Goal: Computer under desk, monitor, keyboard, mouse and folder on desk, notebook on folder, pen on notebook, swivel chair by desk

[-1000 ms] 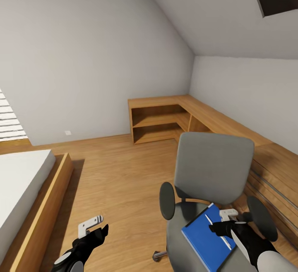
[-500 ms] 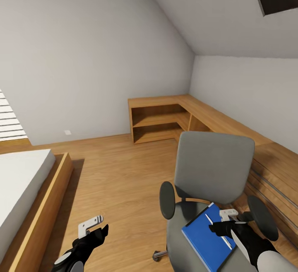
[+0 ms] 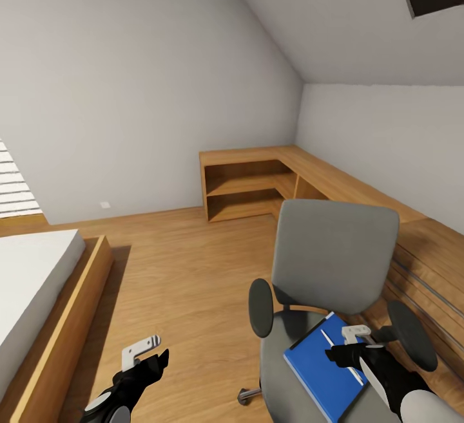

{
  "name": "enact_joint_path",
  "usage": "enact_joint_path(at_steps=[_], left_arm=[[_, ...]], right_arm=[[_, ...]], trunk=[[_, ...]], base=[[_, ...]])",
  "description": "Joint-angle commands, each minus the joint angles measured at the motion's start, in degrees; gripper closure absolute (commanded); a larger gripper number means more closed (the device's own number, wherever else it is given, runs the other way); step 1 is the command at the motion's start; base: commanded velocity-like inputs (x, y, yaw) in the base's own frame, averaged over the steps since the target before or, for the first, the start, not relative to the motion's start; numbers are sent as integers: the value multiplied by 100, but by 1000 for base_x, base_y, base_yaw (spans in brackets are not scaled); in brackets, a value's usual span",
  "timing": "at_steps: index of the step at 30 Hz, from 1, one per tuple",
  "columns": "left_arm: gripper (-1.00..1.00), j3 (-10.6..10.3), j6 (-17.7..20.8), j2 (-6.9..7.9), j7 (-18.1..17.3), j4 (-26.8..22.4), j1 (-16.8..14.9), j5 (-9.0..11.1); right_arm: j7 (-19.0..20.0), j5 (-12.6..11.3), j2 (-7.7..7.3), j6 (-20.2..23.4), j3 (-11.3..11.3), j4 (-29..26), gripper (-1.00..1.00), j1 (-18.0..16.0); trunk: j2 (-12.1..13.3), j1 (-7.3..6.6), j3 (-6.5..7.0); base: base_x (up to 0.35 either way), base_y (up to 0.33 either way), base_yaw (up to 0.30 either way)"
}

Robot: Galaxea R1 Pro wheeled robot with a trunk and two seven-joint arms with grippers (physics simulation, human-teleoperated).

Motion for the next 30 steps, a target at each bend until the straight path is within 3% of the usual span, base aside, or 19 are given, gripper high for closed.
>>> enact_joint_path(at_steps=[1,30], left_arm=[[-100,-14,7,6,58,-8,-3,59],[-100,-14,3,20,33,5,-3,46]], right_arm=[[15,18,-5,32,23,-12,-100,-1],[6,18,-5,32,21,-13,-100,-1]], trunk=[[-5,1,-6],[-5,1,-6]], base=[[0,0,0],[0,0,0]])
